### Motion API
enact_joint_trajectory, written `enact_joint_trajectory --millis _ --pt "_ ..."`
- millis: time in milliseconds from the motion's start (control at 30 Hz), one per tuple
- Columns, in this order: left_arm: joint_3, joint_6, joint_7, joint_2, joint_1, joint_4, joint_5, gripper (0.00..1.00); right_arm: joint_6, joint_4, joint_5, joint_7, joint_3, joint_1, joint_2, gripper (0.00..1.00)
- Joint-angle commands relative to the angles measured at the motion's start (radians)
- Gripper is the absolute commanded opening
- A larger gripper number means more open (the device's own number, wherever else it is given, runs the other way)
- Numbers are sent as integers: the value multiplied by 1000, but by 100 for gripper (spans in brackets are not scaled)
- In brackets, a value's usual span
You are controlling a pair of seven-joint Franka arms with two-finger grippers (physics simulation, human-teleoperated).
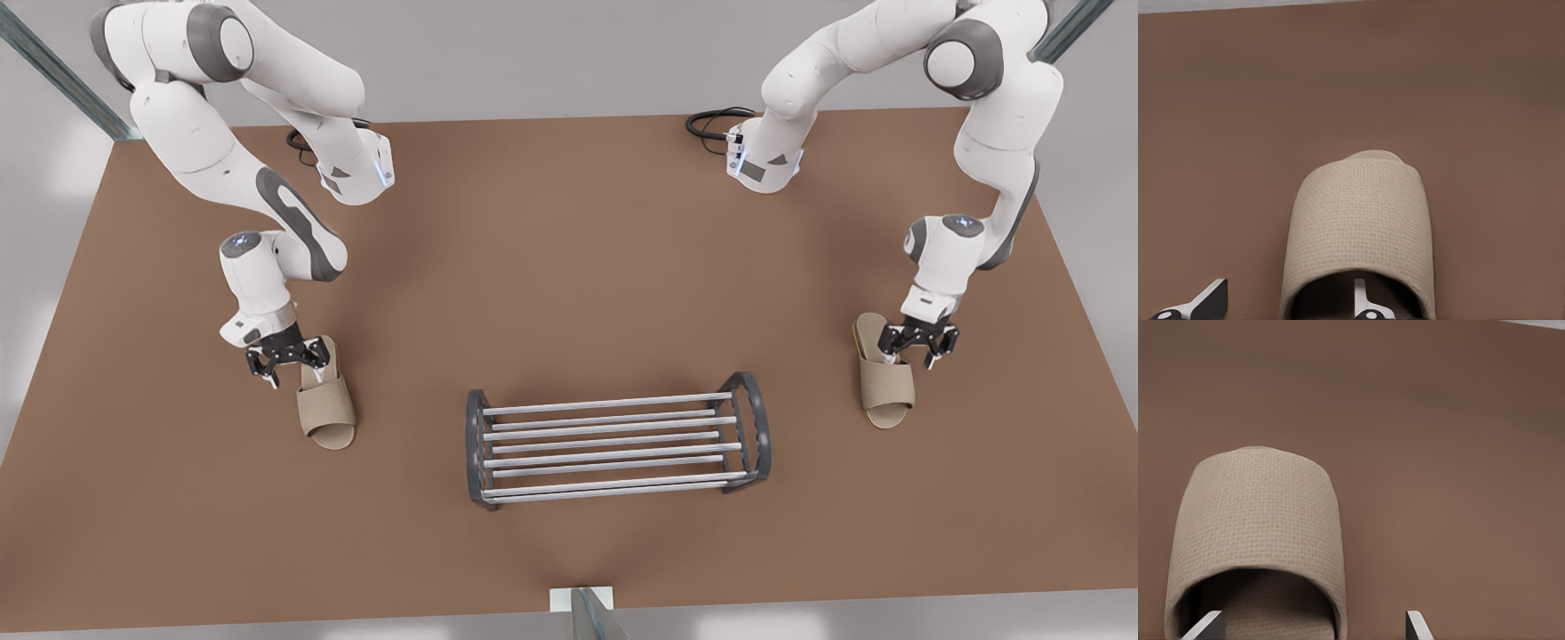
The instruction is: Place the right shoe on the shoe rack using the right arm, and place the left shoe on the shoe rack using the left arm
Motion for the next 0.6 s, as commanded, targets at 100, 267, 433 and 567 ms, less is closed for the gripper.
enact_joint_trajectory --millis 100,267,433,567 --pt "-5 -1 -5 8 3 7 -1 81 0 29 -1 -121 0 9 28 100" --pt "-7 -1 -5 -1 12 7 -1 42 0 47 -1 -121 0 9 50 100" --pt "-19 -1 -6 -2 17 20 -28 26 0 49 -1 -121 0 9 56 100" --pt "-74 -1 -38 -7 28 49 -73 21 0 47 -1 -121 0 3 58 100"
